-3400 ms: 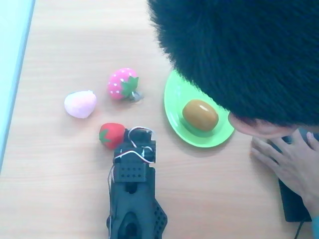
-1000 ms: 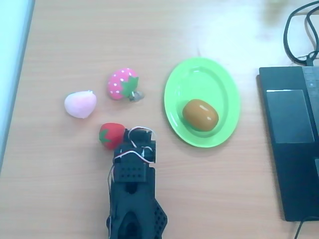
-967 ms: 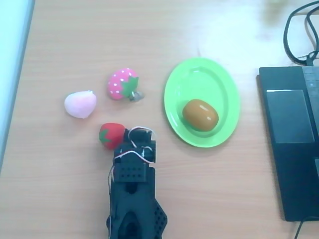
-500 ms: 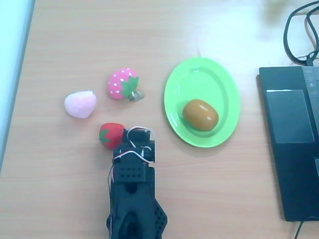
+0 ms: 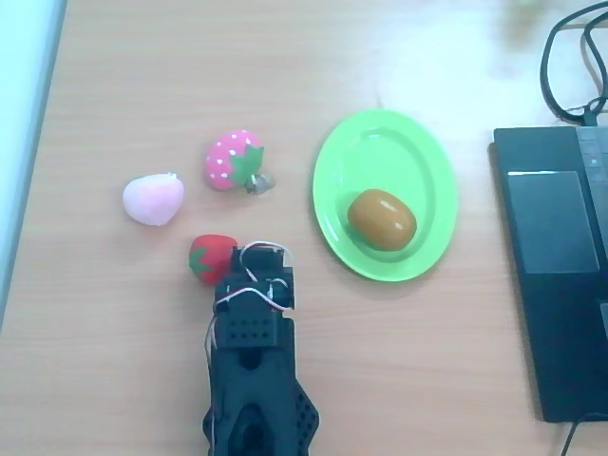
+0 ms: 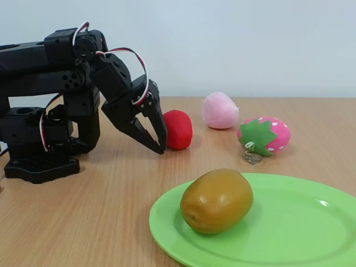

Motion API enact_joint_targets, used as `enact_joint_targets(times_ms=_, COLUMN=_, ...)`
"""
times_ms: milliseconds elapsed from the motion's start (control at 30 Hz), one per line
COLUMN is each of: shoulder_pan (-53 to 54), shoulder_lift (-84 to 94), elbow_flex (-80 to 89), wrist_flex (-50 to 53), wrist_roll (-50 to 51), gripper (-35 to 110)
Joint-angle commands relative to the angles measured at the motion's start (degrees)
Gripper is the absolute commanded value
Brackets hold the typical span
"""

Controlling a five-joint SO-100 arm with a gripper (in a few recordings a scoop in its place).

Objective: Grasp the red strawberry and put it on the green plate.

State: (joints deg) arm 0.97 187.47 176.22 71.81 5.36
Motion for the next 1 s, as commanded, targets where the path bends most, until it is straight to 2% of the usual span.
enact_joint_targets(times_ms=0, shoulder_pan=0.3, shoulder_lift=1.3, elbow_flex=0.2, wrist_flex=0.7, wrist_roll=-0.8, gripper=-8)
enact_joint_targets(times_ms=667, shoulder_pan=-6.5, shoulder_lift=1.3, elbow_flex=-5.0, wrist_flex=-0.5, wrist_roll=-8.6, gripper=-8)
enact_joint_targets(times_ms=967, shoulder_pan=-8.1, shoulder_lift=1.4, elbow_flex=-6.9, wrist_flex=-0.3, wrist_roll=-6.7, gripper=-8)
